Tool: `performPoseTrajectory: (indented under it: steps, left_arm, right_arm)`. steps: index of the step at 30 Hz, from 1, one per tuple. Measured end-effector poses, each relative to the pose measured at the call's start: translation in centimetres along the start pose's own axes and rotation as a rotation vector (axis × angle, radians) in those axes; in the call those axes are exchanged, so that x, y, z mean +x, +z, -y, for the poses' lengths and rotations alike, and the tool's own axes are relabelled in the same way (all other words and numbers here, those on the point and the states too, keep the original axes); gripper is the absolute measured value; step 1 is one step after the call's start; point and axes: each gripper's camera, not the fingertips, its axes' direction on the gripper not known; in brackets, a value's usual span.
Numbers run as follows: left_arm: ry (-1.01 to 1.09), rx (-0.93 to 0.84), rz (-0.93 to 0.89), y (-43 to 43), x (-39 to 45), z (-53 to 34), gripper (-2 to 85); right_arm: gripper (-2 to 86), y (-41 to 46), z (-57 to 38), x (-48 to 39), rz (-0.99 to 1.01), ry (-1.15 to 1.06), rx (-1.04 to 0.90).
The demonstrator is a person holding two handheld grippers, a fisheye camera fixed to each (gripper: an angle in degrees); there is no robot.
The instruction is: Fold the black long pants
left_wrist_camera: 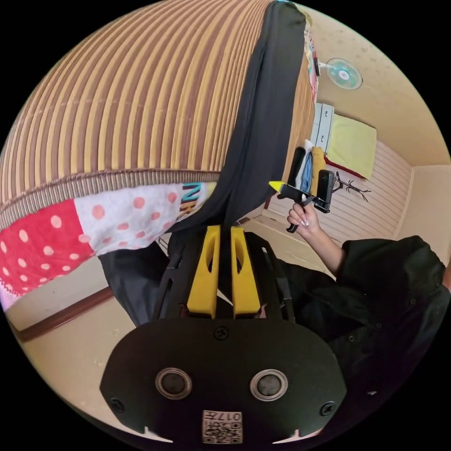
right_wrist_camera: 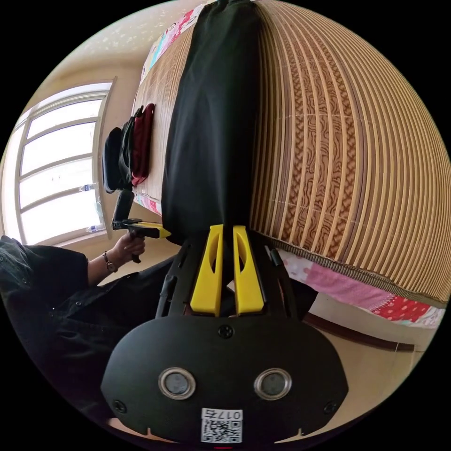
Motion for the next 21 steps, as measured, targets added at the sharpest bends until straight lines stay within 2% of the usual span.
performPoseTrajectory:
  steps: [3, 6, 8, 10, 13, 16, 21]
  left_arm:
    - [-0.055, 0.109, 0.046, -2.6, 0.0, -2.1, 8.0]
    - [-0.018, 0.316, -0.077, -7.2, 1.8, -2.6, 8.3]
    - [0.005, 0.371, -0.078, -8.8, 3.1, -1.0, 8.7]
    - [0.053, 0.341, -0.047, -8.9, 4.4, 3.7, 11.3]
    - [0.109, 0.254, 0.011, -6.9, 5.5, 10.6, 13.0]
    - [0.178, 0.176, 0.048, -4.3, 7.1, 15.7, 12.8]
    - [0.240, 0.157, 0.140, -0.8, 9.6, 17.2, 10.5]
  right_arm:
    - [5.5, -2.1, -0.7, 1.0, 0.003, 0.018, 0.024]
    - [6.9, -4.9, -1.1, 2.9, 0.025, 0.073, 0.098]
    - [7.5, -7.0, -0.3, 5.3, 0.048, 0.131, 0.163]
    - [8.3, -8.1, 1.1, 7.4, 0.111, 0.162, 0.200]
    - [10.2, -9.4, 4.0, 10.6, 0.308, 0.172, 0.270]
    - [11.8, -9.8, 7.0, 12.4, 0.458, 0.151, 0.286]
    - [12.0, -9.2, 10.2, 11.2, 0.440, 0.046, 0.204]
